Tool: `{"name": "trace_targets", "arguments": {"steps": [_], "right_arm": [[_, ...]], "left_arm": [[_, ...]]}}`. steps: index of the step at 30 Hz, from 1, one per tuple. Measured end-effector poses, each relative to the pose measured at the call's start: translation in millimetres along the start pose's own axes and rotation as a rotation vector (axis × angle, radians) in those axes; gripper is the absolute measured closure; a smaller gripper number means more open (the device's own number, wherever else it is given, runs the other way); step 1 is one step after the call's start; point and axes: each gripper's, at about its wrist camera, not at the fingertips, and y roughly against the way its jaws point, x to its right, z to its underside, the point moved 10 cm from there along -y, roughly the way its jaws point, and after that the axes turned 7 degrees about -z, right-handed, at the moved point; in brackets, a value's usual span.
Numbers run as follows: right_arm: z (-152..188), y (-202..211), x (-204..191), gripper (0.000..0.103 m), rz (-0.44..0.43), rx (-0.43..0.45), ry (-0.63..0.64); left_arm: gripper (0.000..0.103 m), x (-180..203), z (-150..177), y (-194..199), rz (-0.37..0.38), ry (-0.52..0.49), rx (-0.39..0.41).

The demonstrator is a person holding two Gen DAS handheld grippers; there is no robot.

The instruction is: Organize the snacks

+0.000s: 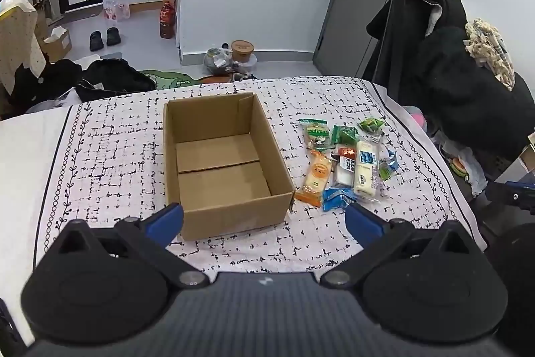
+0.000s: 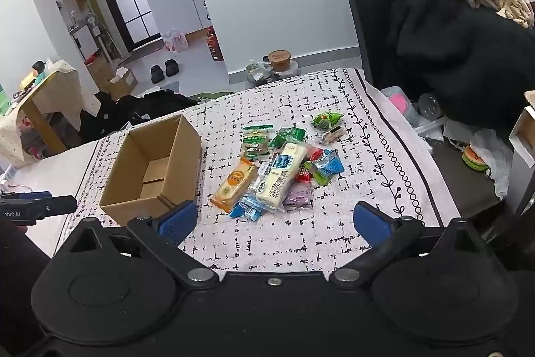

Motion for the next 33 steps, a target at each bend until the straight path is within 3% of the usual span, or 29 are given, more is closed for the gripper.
{"name": "trace_targets", "arguments": {"steps": [33], "right_arm": [[1.8,2.3,-0.5,0.0,0.01,0.01,0.014]], "left_arm": [[0.001,2.1,5.5,4.6,0.021,0.014,-0.017]]}}
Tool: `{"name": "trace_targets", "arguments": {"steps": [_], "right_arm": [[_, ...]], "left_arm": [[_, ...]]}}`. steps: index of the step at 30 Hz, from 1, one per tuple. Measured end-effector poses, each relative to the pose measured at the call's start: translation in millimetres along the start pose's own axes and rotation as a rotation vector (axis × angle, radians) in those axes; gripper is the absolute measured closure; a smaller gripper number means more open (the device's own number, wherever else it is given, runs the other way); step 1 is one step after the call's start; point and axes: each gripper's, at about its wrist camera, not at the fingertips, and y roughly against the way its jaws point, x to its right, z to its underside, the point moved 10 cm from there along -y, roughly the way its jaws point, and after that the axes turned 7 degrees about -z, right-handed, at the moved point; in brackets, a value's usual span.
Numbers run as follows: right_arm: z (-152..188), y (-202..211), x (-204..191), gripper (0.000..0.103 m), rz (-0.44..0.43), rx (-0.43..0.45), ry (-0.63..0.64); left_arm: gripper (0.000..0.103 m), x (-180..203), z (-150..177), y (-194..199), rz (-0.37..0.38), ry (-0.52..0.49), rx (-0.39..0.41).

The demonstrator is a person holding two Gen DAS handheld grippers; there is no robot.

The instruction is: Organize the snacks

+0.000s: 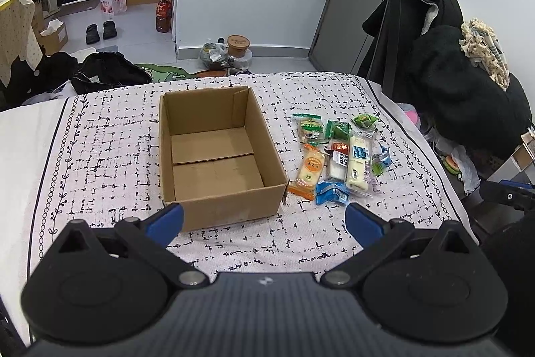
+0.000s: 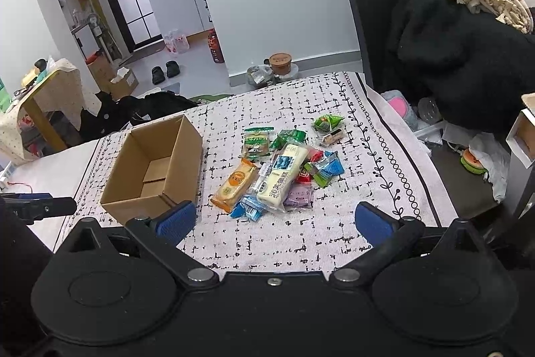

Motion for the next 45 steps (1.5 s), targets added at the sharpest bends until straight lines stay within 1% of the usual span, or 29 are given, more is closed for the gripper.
{"name": "trace_targets", "arguments": {"steps": [26,45], "right_arm": [[2.2,-0.6,-1.4,0.0,0.01,-0.001,0.011],[4.5,-7.1,0.7,0.0,0.011,-0.006,-0.009]], "left_arm": [[0.001,-2.3,1.6,0.4,0.003,0.015,-0.001],[0.001,-6.3,-3.7,-2.3,0.015,0.031,0.011]]}}
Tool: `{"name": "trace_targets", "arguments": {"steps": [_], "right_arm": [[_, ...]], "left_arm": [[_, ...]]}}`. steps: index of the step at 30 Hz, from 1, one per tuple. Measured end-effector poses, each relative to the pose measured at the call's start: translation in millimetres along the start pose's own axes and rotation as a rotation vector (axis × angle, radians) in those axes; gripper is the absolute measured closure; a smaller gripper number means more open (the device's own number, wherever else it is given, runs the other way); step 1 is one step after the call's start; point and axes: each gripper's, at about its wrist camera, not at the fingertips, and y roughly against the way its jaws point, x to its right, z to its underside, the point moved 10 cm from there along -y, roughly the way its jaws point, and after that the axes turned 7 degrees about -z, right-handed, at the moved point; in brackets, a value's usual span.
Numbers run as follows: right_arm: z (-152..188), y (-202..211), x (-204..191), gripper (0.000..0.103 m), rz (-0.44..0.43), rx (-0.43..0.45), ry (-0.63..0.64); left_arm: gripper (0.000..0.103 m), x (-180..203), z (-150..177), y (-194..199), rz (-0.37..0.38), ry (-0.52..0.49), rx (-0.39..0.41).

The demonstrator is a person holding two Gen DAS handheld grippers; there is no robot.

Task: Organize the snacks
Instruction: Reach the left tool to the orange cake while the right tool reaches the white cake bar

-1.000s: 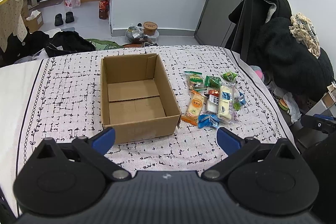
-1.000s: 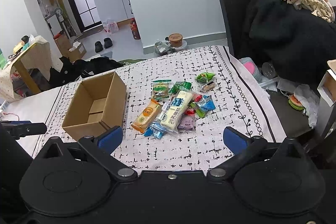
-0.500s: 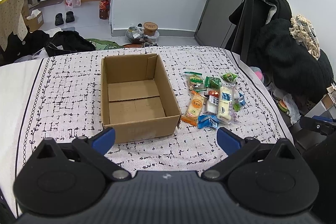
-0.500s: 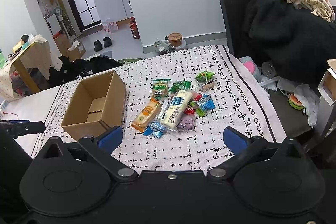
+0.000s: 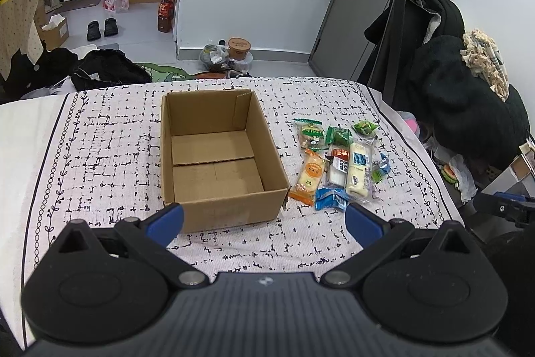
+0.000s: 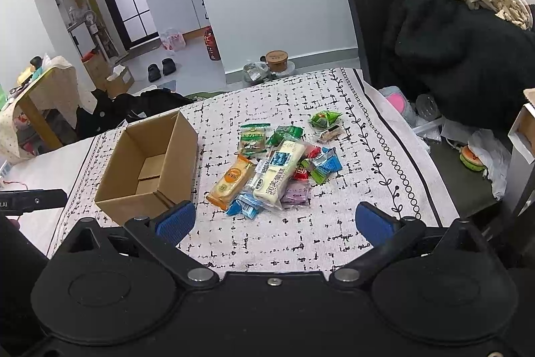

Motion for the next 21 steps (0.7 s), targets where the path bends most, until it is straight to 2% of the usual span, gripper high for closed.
{"name": "trace_targets", "arguments": {"steps": [10,21], "right_arm": [[0,-11,8,0.0,0.014,0.012,-0.022],[-5,-26,11,0.006,0.009,0.02,-0.038]], "left_arm": [[0.002,1,-14,-11,-0.005,-0.042,0.023],[0.004,17,-32,-36,0.069,-0.124,0.036]]}}
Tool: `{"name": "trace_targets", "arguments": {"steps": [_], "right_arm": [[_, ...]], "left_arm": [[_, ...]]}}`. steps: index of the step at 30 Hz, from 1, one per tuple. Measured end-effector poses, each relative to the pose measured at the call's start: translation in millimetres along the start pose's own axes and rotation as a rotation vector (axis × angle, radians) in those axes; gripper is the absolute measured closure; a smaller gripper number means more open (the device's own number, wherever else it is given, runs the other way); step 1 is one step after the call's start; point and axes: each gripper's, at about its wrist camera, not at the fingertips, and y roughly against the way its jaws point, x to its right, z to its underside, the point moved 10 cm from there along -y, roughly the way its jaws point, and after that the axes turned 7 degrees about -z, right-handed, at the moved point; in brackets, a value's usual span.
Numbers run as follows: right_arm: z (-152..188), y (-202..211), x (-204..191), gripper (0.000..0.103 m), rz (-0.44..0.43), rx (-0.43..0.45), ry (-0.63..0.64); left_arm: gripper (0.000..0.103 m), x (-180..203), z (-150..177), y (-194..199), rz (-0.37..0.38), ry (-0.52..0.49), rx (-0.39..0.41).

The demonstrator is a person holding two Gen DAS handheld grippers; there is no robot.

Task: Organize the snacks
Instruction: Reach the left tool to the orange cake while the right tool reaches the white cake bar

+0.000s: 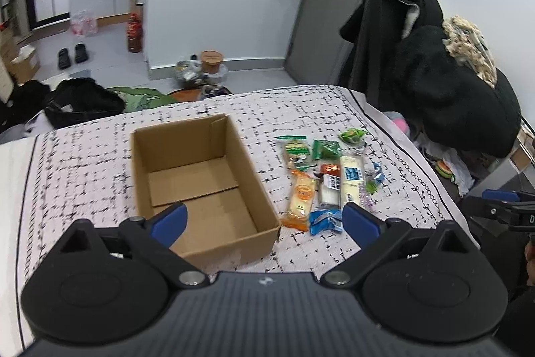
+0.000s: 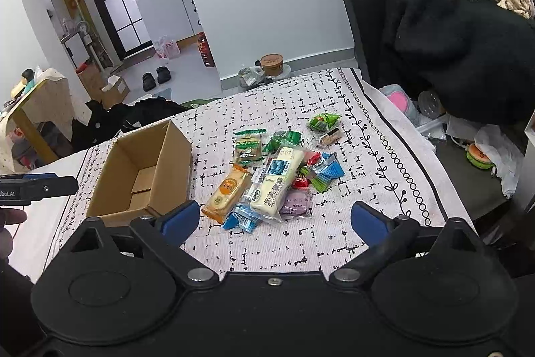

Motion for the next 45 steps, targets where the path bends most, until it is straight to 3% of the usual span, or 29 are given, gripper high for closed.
{"name": "trace_targets", "arguments": {"steps": [27,36,45], "right_arm": [[11,-50,36,0.028,0.031,-0.072,-0.117],[15,-71,43,0.037,0.021,-0.101,-0.165],[14,-97,47,0.042,0.022,-0.095,-0.204]], "left_arm": [[0.018,55,-22,-94,0.119,-0.144,-0.087],[0.031,84,-22,-125,0.166,-0.167,-0.136],[0.042,106,-19,-163,0.147,-0.176,-0.182]]}}
